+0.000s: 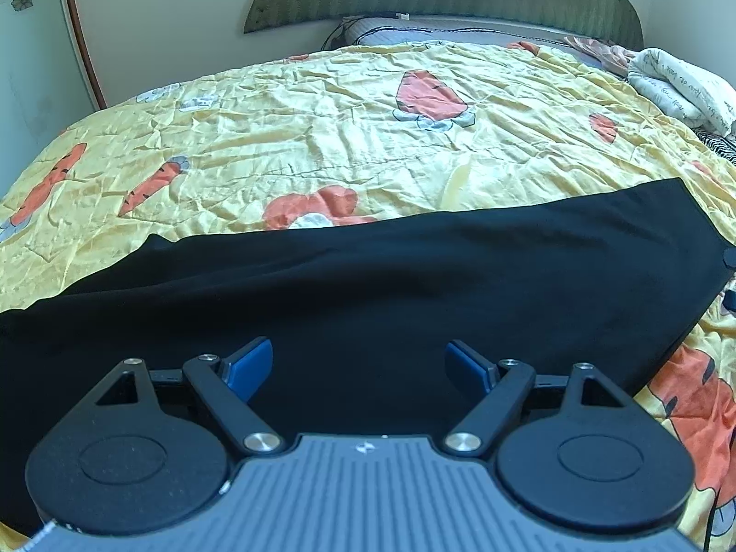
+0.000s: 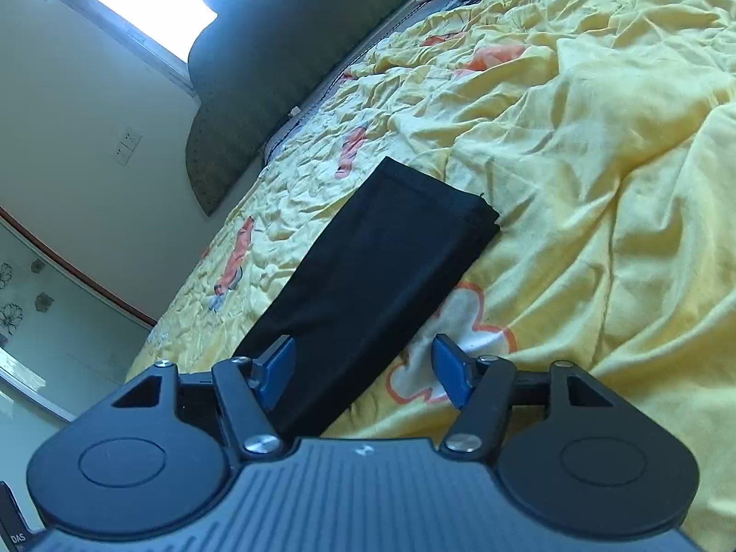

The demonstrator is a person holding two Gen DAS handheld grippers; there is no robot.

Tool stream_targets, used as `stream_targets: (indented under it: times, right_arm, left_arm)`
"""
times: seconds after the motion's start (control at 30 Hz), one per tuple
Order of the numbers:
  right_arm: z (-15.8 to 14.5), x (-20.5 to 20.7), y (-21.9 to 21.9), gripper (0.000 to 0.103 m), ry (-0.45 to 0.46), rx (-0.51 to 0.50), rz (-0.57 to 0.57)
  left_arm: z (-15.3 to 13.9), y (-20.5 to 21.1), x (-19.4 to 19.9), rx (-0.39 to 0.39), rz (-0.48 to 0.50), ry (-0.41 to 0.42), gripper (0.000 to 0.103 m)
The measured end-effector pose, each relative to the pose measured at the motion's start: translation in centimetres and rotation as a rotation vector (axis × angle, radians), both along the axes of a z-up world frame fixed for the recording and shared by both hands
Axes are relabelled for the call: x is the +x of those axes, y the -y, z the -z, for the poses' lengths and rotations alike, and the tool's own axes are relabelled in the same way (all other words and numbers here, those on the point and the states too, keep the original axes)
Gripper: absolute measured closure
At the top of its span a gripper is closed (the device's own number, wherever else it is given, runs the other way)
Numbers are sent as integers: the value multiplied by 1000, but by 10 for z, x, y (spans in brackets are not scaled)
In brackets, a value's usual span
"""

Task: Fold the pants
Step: 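Grasp the trouser leg end with the right gripper and lift it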

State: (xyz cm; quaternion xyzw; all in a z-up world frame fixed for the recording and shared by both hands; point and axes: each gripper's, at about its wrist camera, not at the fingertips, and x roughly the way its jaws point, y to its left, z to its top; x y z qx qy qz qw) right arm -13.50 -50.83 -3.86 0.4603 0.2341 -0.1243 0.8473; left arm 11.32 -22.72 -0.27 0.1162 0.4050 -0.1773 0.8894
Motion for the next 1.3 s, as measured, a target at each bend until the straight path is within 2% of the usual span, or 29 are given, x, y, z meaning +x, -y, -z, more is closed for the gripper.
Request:
stream_targets:
  times: [0.2, 0.43, 0.5, 0.57, 0.63, 0.67, 0.77, 0.87, 1.1, 1.2, 1.3]
  right_arm:
    - [5, 11, 9, 38, 46, 20, 21]
    - [9, 26, 25, 40, 93, 25, 116]
    - [10, 32, 29, 50, 91, 23, 138]
    - [12, 36, 32, 75, 56, 19, 168]
    - [18, 36, 35, 88, 39, 32, 196]
    - [19, 35, 37, 92, 34, 39, 205]
    - [18, 34, 37, 92, 34, 22, 211]
    - [0, 41, 25, 94, 9, -137, 178]
    - [-51, 68, -54, 94, -48, -660, -34]
    - [-61, 74, -94, 94, -58, -825, -127]
    - [-64, 77, -134, 95, -57, -950, -222]
  left_arm:
    - [0, 4, -1, -1, 10, 3, 19]
    - [-2, 2, 1, -5, 7, 6, 18]
    - [-3, 1, 4, -8, 3, 1, 18]
    - [-5, 1, 8, -26, 5, -19, 18]
    - [-6, 2, 15, -66, 18, -65, 18]
    - [-6, 2, 20, -100, 27, -106, 18]
    - [-3, 3, 33, -224, 43, -226, 18]
    - [0, 4, 42, -366, 52, -323, 18]
    - [4, 21, 55, -614, 87, -464, 18]
    - [9, 31, 60, -733, 88, -527, 17]
    - [15, 45, 67, -817, 90, -567, 15]
